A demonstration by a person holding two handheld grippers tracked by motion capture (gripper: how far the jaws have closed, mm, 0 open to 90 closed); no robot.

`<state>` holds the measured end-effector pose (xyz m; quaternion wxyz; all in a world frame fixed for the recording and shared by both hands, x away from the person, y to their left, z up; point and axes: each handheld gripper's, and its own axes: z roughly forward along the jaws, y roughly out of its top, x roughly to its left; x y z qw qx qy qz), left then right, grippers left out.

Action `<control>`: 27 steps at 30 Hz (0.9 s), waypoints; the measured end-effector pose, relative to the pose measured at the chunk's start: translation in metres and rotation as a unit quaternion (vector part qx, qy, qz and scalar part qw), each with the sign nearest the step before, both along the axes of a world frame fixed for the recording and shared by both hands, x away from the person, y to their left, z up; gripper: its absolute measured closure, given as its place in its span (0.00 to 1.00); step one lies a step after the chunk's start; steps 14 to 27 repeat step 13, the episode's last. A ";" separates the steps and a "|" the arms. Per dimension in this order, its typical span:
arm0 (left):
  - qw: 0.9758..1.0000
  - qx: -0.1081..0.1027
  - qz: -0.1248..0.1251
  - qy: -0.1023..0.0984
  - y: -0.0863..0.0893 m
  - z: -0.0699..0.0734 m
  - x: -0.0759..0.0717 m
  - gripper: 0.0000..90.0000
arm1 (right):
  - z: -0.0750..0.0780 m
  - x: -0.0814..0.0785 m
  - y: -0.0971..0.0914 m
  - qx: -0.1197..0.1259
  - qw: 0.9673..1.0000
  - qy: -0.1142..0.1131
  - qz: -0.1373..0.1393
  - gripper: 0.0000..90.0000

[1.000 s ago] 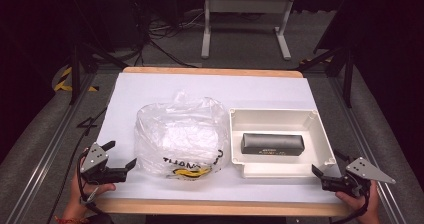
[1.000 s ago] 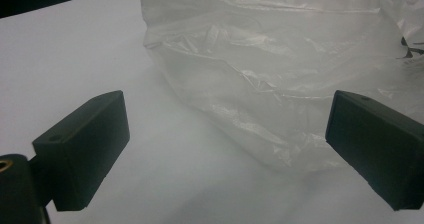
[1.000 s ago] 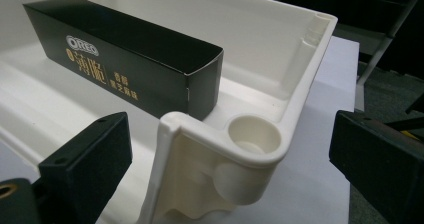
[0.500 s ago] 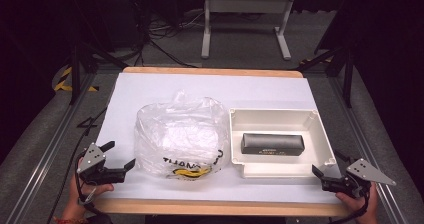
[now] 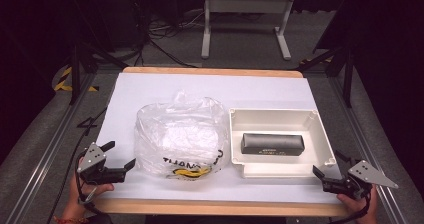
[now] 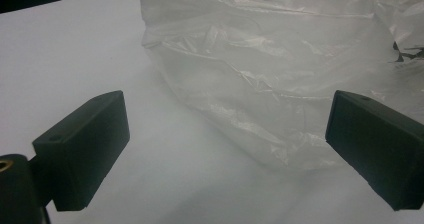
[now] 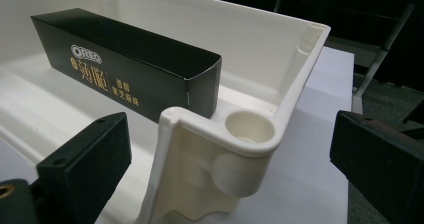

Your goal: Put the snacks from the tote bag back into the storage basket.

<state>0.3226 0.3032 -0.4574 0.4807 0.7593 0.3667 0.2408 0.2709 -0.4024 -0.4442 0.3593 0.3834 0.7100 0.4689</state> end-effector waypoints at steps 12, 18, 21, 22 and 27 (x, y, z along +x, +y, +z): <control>1.000 -0.002 0.000 0.002 0.000 0.000 0.000 0.05 | 0.000 0.002 0.001 -0.007 1.000 0.005 0.001 0.04; 1.000 -0.002 0.000 0.002 0.000 0.000 0.000 0.05 | 0.000 0.002 0.002 -0.007 1.000 0.005 0.002 0.04; 1.000 -0.002 0.000 0.002 0.000 0.000 0.000 0.05 | 0.000 0.002 0.002 -0.007 1.000 0.005 0.002 0.04; 1.000 -0.002 0.000 0.002 0.000 0.000 0.000 0.05 | 0.000 0.002 0.002 -0.007 1.000 0.005 0.002 0.04; 1.000 -0.002 0.000 0.002 0.000 0.000 0.000 0.05 | 0.000 0.002 0.002 -0.007 1.000 0.005 0.002 0.04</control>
